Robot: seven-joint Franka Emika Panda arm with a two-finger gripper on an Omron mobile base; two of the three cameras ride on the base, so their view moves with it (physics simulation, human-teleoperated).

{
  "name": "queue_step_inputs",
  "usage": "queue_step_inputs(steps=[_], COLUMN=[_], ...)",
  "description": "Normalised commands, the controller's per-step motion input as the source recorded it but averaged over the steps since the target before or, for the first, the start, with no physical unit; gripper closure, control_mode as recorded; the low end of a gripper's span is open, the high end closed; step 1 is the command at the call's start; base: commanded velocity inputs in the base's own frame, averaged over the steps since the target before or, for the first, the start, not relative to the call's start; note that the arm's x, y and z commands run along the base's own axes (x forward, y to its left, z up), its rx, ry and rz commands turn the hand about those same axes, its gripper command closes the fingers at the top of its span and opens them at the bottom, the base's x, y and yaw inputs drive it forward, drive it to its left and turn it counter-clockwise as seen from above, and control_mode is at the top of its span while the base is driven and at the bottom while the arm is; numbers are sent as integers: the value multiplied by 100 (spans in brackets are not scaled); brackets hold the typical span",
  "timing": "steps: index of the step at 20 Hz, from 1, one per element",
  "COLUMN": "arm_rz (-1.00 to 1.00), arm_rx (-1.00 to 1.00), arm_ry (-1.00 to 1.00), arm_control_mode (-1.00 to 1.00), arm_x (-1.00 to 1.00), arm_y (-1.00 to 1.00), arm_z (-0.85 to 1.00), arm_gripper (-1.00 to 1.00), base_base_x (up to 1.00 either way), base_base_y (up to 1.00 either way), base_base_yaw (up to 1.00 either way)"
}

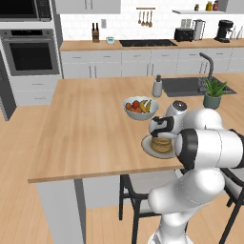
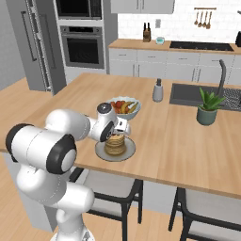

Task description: Take the strawberry from the fridge and place it on top of the pancake, located on the dining counter.

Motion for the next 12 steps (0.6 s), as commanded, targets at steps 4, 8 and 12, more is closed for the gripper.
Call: queue_step_inputs(steps=[4, 8, 12], arm_rz=[0, 0, 0], arm_rx=[0, 0, 0], arm_ry=[0, 0, 0], arm_control_mode=[-100, -100, -100], arm_x=[-3, -11, -10], arm_y=[0, 0, 0], arm_z=[-30, -24, -19], arm_gripper=[-100, -100, -100], base_base_x=[0, 0, 0], base_base_y=[0, 0, 0], base_base_yaw=[0, 0, 0])
